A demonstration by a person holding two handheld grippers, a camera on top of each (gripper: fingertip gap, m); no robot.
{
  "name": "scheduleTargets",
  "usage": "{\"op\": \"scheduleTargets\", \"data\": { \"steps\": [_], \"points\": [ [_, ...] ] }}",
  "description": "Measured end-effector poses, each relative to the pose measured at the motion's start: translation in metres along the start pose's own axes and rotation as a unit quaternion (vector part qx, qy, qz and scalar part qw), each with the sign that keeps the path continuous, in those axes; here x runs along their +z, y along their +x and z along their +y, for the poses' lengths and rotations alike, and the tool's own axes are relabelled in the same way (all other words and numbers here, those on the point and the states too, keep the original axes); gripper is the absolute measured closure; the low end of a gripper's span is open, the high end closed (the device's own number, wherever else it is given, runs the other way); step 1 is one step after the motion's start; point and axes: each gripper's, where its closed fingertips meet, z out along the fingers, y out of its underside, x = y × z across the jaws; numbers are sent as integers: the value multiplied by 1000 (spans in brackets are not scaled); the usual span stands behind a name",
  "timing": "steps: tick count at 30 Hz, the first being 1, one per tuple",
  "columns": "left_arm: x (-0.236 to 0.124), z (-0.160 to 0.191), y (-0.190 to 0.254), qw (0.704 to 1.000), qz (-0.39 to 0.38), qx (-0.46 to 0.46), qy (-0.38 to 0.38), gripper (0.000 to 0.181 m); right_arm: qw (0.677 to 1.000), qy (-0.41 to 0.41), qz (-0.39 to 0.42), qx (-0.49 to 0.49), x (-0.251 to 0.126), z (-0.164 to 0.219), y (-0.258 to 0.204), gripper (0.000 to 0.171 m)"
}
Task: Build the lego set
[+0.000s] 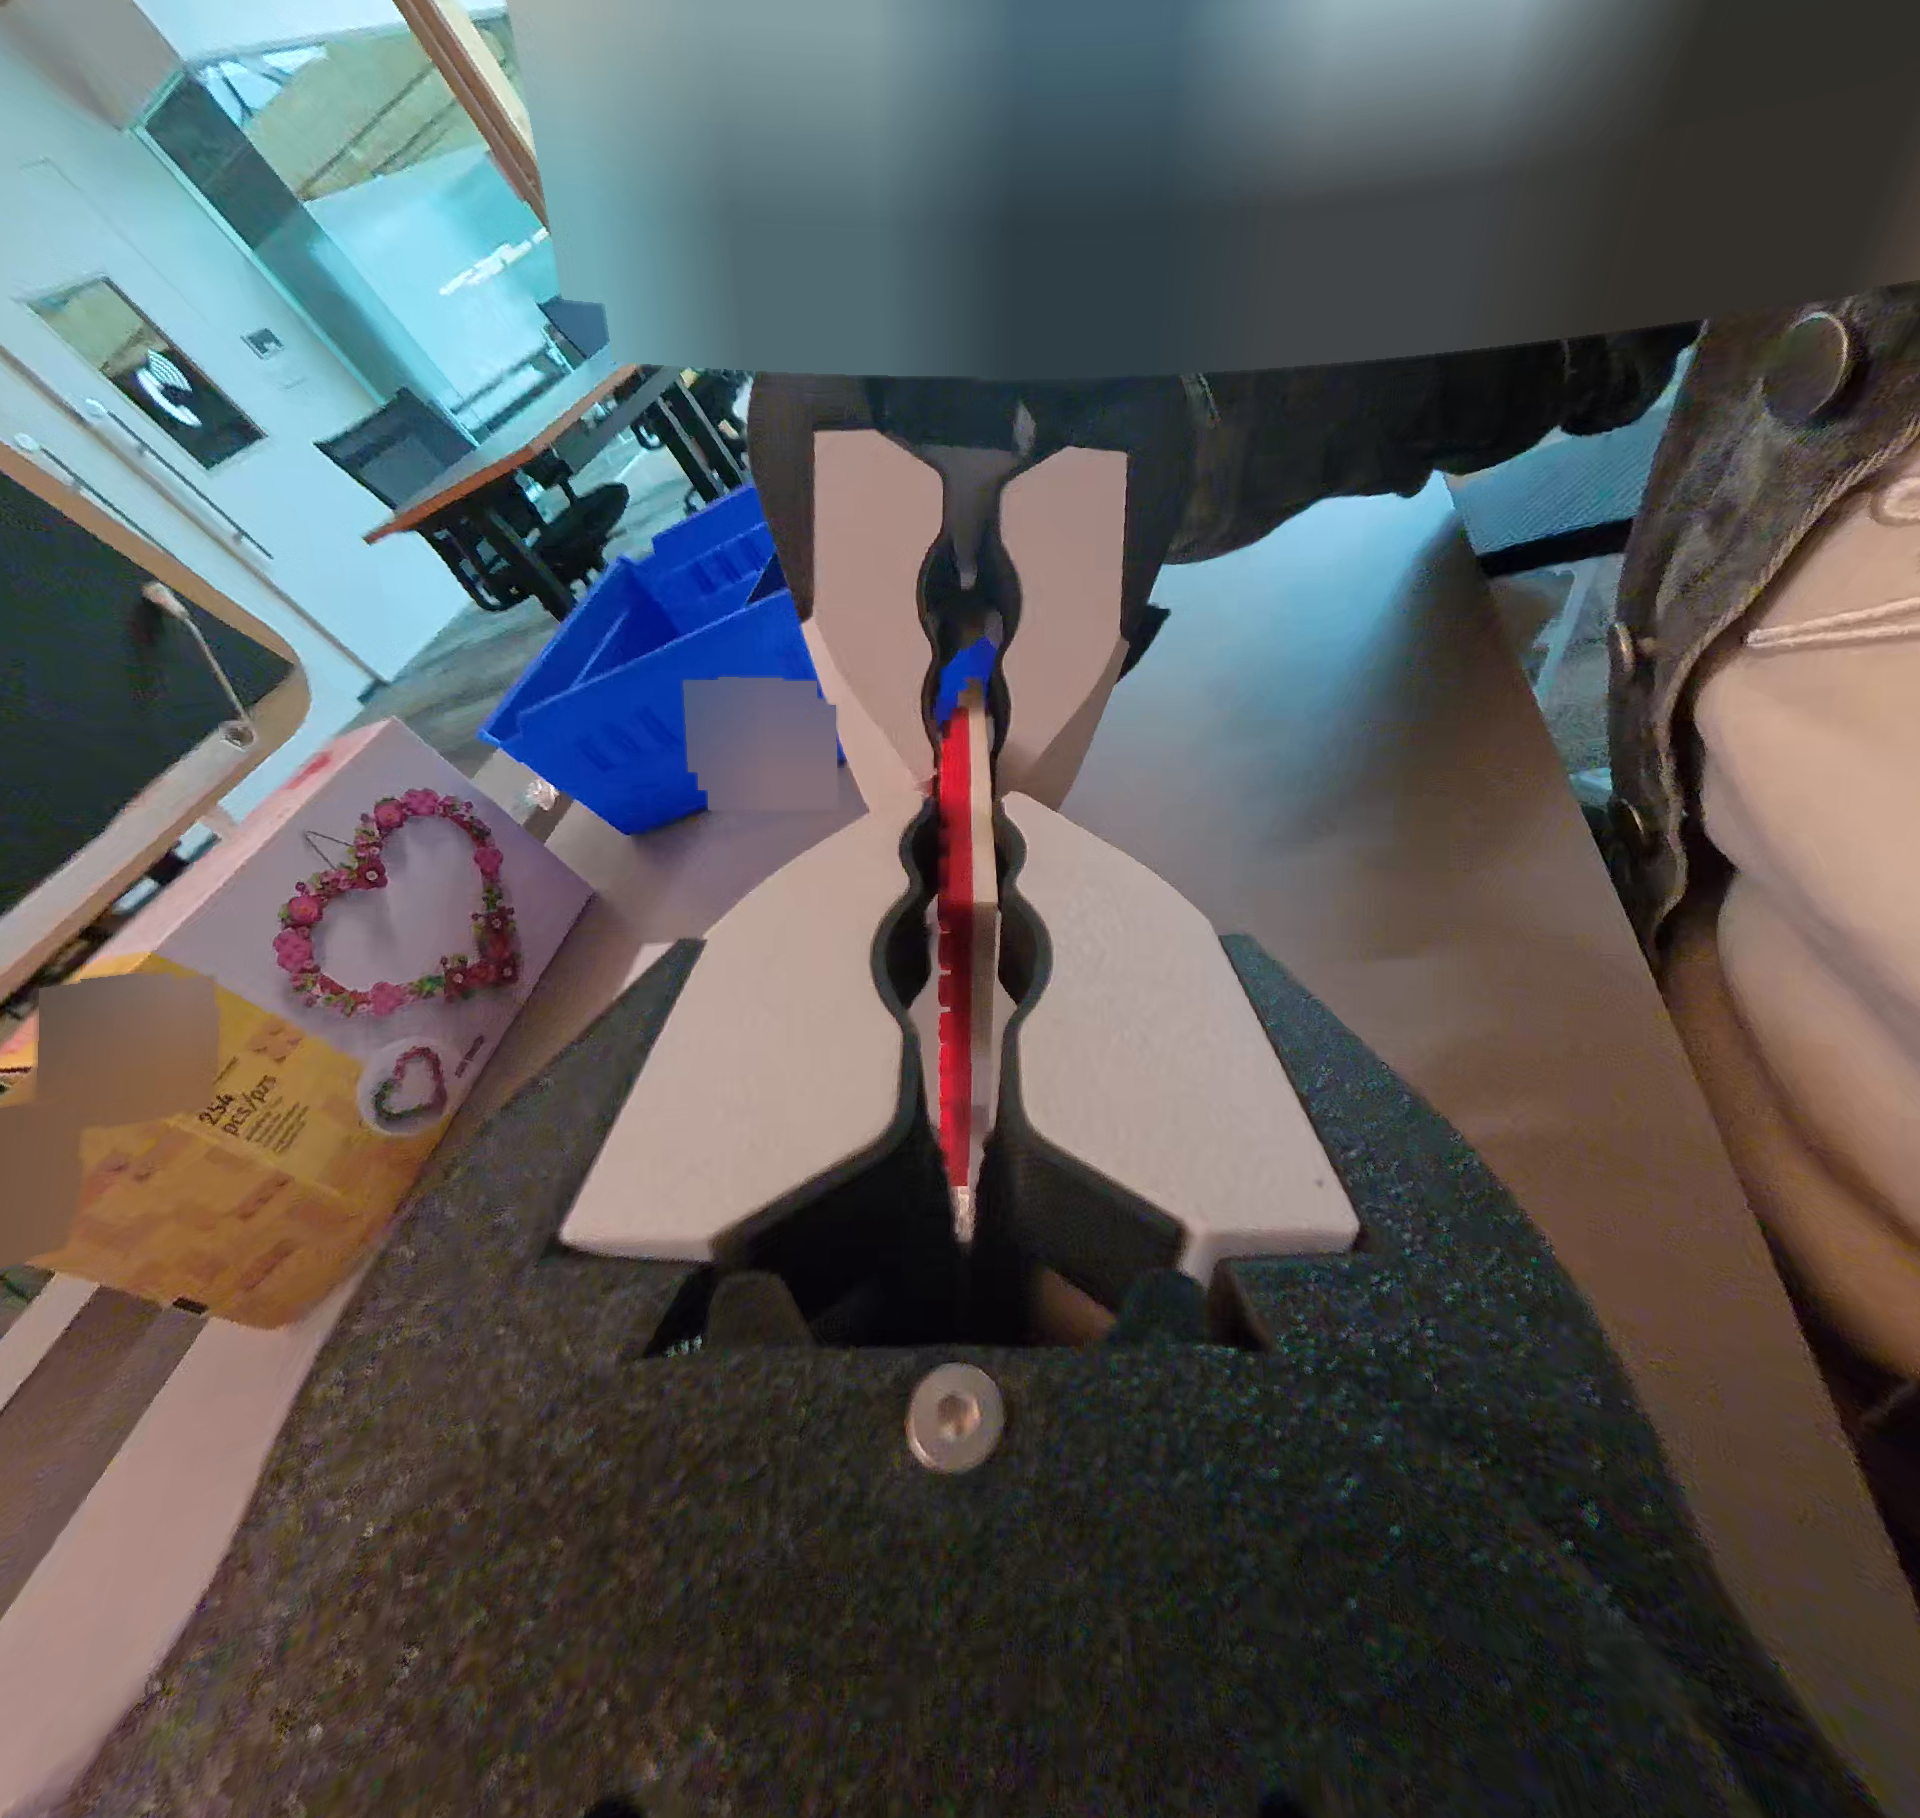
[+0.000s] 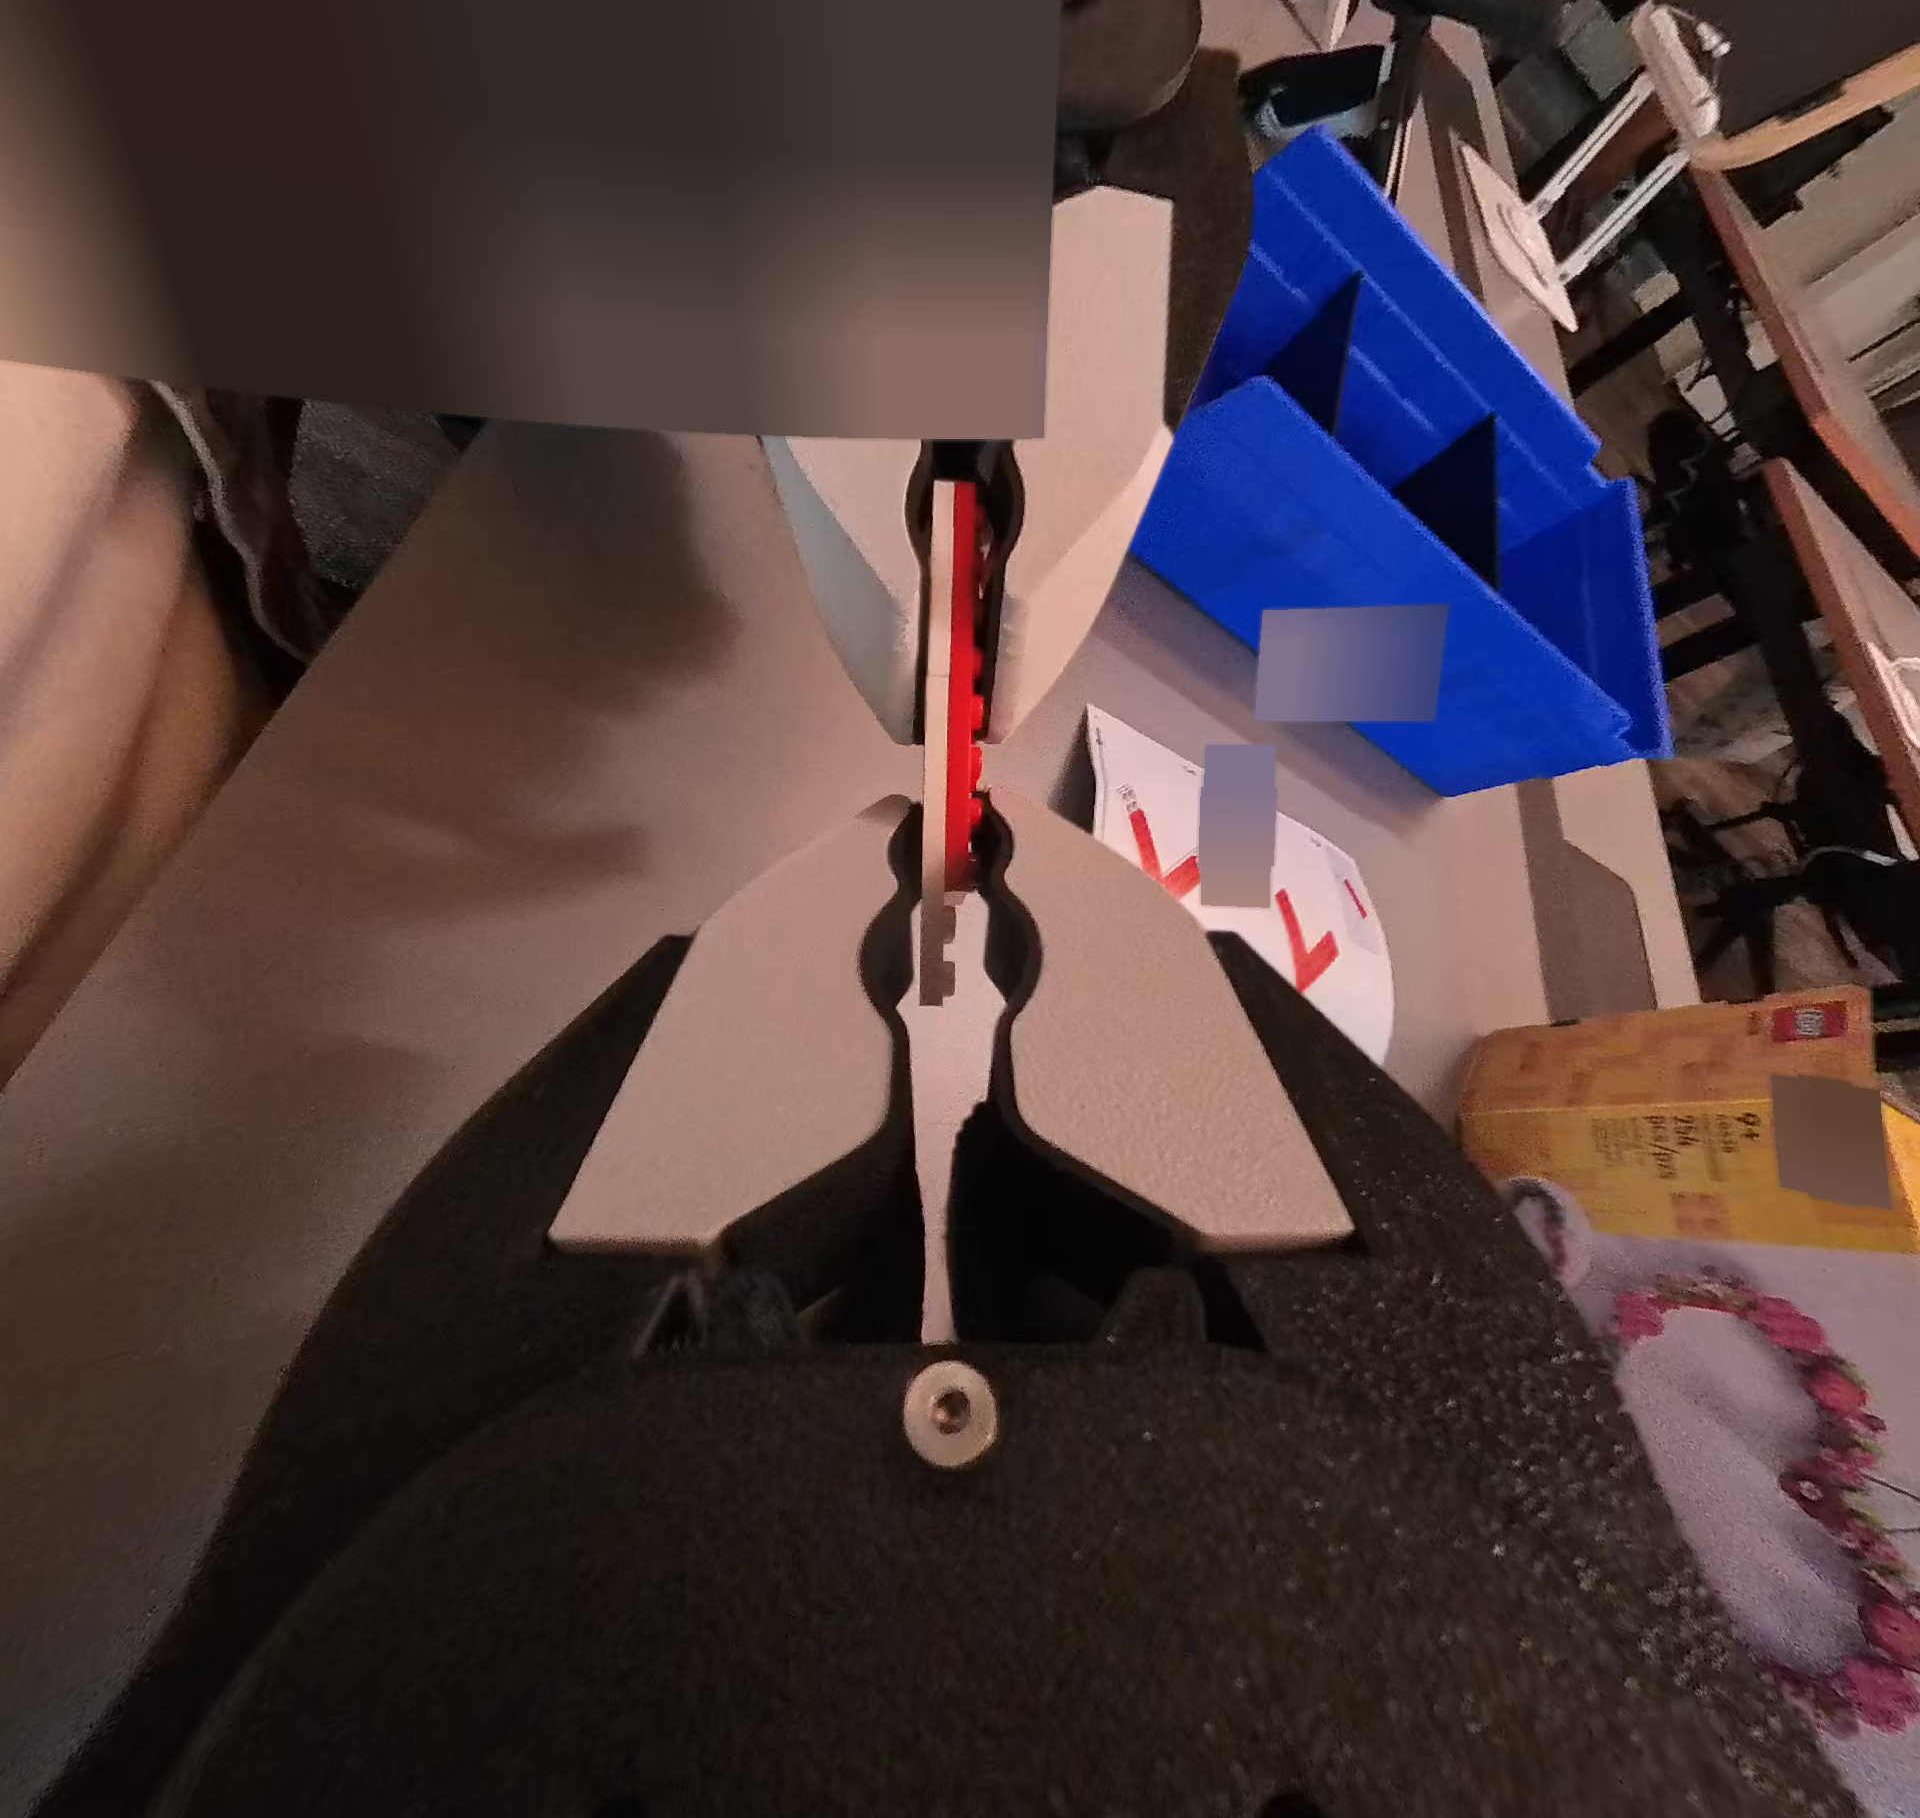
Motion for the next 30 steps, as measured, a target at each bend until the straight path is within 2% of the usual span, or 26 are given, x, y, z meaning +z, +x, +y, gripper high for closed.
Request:
{"op": "scheduleTargets", "data": {
  "steps": [7, 10, 12, 15, 18, 20, 23, 25, 30],
  "points": [
    [7, 10, 4, 1000, -5, 22, -15, 173, 1000, -10, 19, -11, 1, 12, -2, 163],
    [12, 16, 0, 994, -24, 89, -50, 156, 999, -22, 39, -14, -3, 18, 4, 163],
    [15, 18, -5, 991, -41, 113, -61, 154, 999, -13, 40, -1, -7, 17, 4, 163],
    [17, 11, -6, 993, -40, 101, -36, 154, 999, -17, 45, 7, -10, 22, 3, 163],
    [18, 8, -5, 994, -29, 100, -24, 170, 999, -10, 50, 13, -14, 22, 3, 163],
    [20, 7, -1, 996, -9, 84, -19, 174, 999, -14, 46, 4, -16, 23, 0, 163],
    [22, 8, 0, 998, 1, 63, -16, 174, 998, -15, 60, -7, -17, 23, 1, 162],
    [22, 8, -3, 998, -5, 53, -13, 174, 997, 14, 73, -6, -18, 14, 2, 155],
    [25, 11, 0, 998, 13, 47, -26, 174, 998, 8, 65, 1, -15, 15, 0, 162]
  ]
}}
